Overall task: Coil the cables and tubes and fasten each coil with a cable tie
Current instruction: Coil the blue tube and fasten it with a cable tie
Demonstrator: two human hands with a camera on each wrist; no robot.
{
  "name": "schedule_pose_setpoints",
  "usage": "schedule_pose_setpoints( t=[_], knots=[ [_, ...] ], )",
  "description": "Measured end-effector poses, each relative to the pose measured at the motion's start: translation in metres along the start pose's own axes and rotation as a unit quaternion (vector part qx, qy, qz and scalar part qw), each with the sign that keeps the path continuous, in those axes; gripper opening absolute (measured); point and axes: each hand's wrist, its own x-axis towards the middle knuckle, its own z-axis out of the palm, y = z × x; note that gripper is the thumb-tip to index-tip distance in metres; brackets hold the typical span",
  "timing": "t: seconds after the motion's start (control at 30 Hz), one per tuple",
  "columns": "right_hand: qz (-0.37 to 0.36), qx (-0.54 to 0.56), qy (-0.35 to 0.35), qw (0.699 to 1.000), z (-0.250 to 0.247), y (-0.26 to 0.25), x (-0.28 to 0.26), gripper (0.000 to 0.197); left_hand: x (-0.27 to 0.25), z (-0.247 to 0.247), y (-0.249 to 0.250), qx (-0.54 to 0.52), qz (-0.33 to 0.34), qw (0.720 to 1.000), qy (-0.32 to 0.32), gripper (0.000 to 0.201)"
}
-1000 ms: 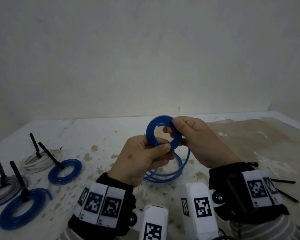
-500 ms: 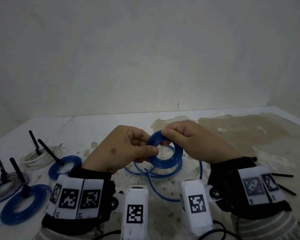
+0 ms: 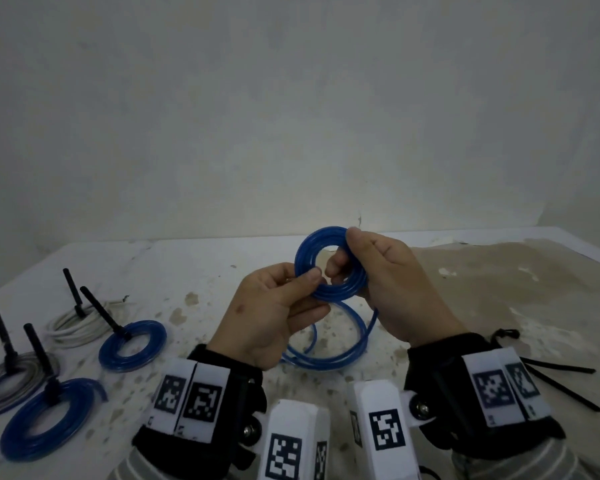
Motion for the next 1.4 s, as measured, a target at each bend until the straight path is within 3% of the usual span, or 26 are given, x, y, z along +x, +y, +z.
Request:
schedule_pose_setpoints(
  t=[0.2,0.33,0.4,0.53,0.6,0.73,0.87,1.03,1.1,1.27,1.4],
  knots=[
    [-0.022,-0.1,-0.011,0.995,-0.011,-0.001,-0.002,0.04,-0.001,-0.001,-0.003,0.075,-0.016,0.996,-0.052,0.011],
    [-0.019,-0.195,-0.047,0.979,-0.011,-0.002,-0.003,0.039,-0.001,-0.009,0.007,0.125,0.062,0.989,-0.043,0.021],
    [-0.012,-0.212,-0.076,0.974,-0.009,-0.003,-0.004,0.038,-0.003,-0.015,0.015,0.2,0.108,0.973,-0.038,0.022],
    [-0.017,-0.287,-0.124,0.95,-0.001,-0.006,-0.007,0.039,-0.012,-0.023,0.027,0.407,0.096,0.905,-0.078,0.01],
    [-0.019,-0.286,-0.121,0.95,0.002,-0.005,-0.007,0.039,-0.014,-0.022,0.027,0.442,0.101,0.888,-0.074,0.004],
    [-0.01,-0.205,-0.06,0.977,0.005,0.003,-0.004,0.037,-0.011,-0.016,0.019,0.359,0.096,0.928,-0.028,0.001],
    [0.046,-0.069,-0.002,0.997,0.001,0.005,-0.002,0.036,-0.005,-0.013,0.011,0.273,0.089,0.958,0.008,0.007],
    [0.046,-0.002,-0.017,0.999,-0.002,0.005,-0.003,0.034,-0.002,-0.007,0.004,0.135,0.081,0.986,0.052,0.005],
    [0.031,0.014,-0.005,0.999,-0.003,0.005,-0.001,0.034,-0.004,0.0,-0.002,0.123,0.071,0.989,0.032,0.003],
    [0.036,0.019,0.009,0.999,-0.01,0.005,0.0,0.036,-0.006,0.006,-0.007,0.209,0.039,0.976,-0.042,0.013],
    [0.027,-0.074,-0.025,0.997,-0.01,0.002,-0.001,0.035,-0.006,-0.003,0.004,0.236,0.071,0.968,-0.053,0.022]
  ],
)
